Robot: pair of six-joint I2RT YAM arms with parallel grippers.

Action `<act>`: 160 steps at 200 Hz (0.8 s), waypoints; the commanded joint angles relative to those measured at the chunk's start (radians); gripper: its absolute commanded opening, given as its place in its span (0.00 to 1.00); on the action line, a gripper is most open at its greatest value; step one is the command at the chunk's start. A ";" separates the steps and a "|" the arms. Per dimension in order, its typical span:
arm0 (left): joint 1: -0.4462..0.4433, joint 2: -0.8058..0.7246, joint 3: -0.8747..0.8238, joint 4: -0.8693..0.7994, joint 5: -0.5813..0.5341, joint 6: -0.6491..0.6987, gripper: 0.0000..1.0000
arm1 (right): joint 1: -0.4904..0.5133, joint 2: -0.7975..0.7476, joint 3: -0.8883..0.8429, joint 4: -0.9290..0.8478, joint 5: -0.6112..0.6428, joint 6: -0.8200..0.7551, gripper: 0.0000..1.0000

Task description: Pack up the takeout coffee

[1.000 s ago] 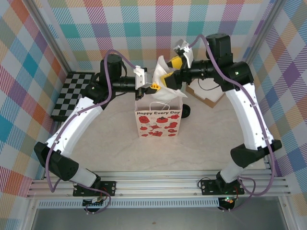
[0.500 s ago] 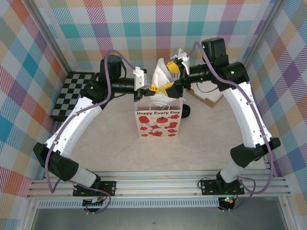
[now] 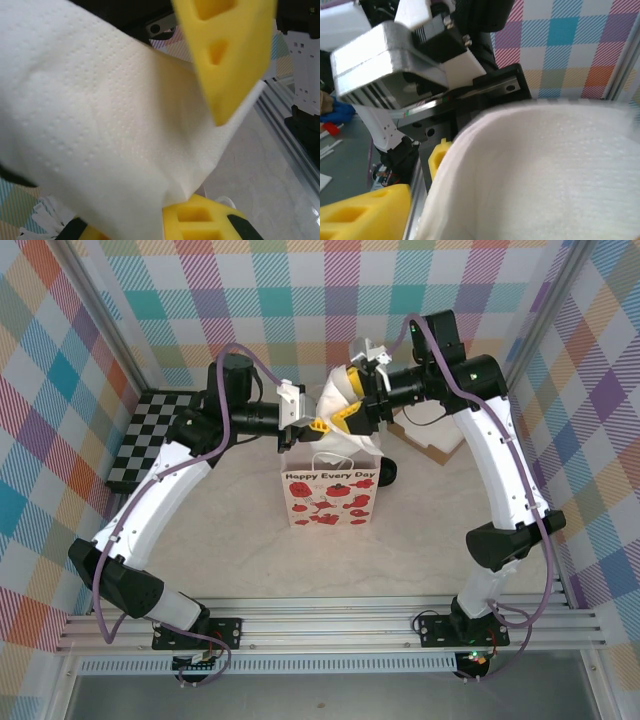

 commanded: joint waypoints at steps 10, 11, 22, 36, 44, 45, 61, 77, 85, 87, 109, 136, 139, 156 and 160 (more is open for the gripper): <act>0.010 -0.005 0.044 -0.020 0.026 0.030 0.12 | 0.007 -0.015 -0.024 0.026 0.026 0.020 0.94; 0.010 -0.005 0.044 -0.020 0.026 0.030 0.12 | 0.008 -0.015 -0.025 0.027 0.026 0.020 0.94; 0.009 -0.004 0.044 -0.022 0.021 0.031 0.12 | 0.008 -0.016 -0.025 0.013 0.008 0.007 0.93; 0.009 0.000 0.046 -0.020 0.013 0.030 0.13 | 0.009 -0.024 -0.030 -0.009 -0.031 -0.024 0.87; 0.009 0.004 0.046 -0.019 0.010 0.027 0.13 | 0.008 -0.035 -0.045 -0.001 -0.043 -0.029 0.83; 0.009 0.003 0.046 -0.019 0.010 0.026 0.13 | 0.008 -0.036 -0.046 -0.001 -0.043 -0.030 0.82; 0.009 0.008 0.046 -0.017 0.005 0.015 0.13 | 0.009 -0.056 -0.067 -0.007 -0.063 -0.056 0.77; 0.010 0.009 0.046 -0.009 -0.008 0.004 0.13 | 0.008 -0.064 -0.066 -0.008 -0.068 -0.050 0.67; 0.010 0.009 0.045 -0.005 -0.014 0.002 0.13 | 0.008 -0.067 -0.063 -0.005 -0.062 -0.042 0.59; 0.010 0.009 0.045 -0.004 -0.016 0.002 0.13 | 0.008 -0.066 -0.063 -0.004 -0.061 -0.038 0.57; 0.010 0.010 0.046 0.001 -0.024 0.000 0.14 | 0.008 -0.079 -0.070 0.033 -0.025 0.003 0.36; 0.010 0.008 0.043 -0.011 -0.024 0.006 0.17 | 0.009 -0.106 -0.109 0.090 0.007 0.025 0.07; 0.009 0.008 0.043 -0.015 -0.022 0.007 0.17 | 0.010 -0.110 -0.115 0.098 0.012 0.027 0.04; 0.009 0.004 0.039 -0.030 -0.030 0.009 0.21 | 0.010 -0.127 -0.145 0.128 0.017 0.030 0.00; 0.010 0.001 0.036 -0.036 -0.036 0.010 0.22 | 0.010 -0.131 -0.152 0.137 0.021 0.035 0.00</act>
